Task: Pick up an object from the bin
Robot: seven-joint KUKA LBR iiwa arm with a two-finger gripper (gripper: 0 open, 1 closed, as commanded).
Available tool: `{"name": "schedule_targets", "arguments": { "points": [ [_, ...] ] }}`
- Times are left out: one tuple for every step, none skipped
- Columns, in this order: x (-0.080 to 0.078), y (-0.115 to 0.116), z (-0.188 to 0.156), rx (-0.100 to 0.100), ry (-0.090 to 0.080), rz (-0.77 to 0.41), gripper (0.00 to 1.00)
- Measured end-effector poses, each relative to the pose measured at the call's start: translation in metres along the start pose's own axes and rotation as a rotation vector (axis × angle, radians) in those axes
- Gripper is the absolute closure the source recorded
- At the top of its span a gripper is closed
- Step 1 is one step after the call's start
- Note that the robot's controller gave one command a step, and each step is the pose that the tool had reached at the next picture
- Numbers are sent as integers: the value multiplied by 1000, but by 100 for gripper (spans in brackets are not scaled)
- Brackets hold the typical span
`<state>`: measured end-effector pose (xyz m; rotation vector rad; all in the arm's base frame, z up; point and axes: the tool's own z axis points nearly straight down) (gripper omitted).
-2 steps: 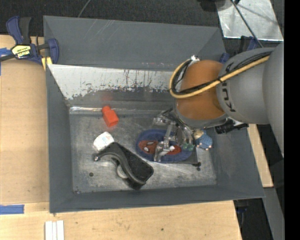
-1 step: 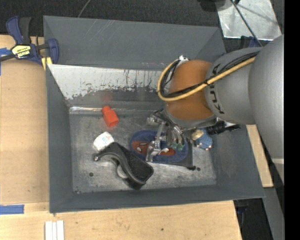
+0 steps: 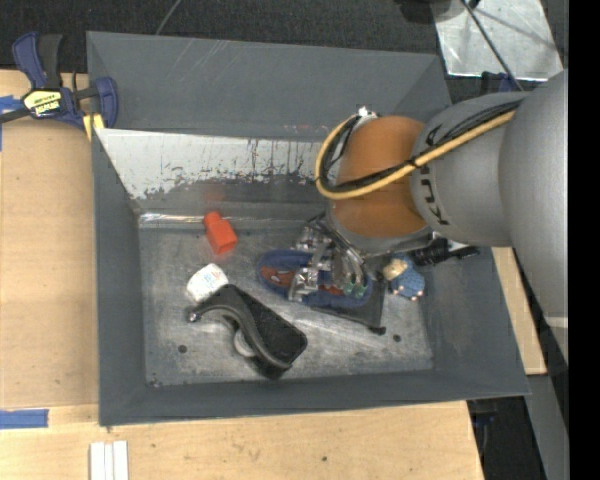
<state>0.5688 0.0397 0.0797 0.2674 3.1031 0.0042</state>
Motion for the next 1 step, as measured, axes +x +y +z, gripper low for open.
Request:
{"name": "schedule_targets", "arguments": {
  "points": [
    [-6,0,-86,3,16,-1,100]
  ]
}}
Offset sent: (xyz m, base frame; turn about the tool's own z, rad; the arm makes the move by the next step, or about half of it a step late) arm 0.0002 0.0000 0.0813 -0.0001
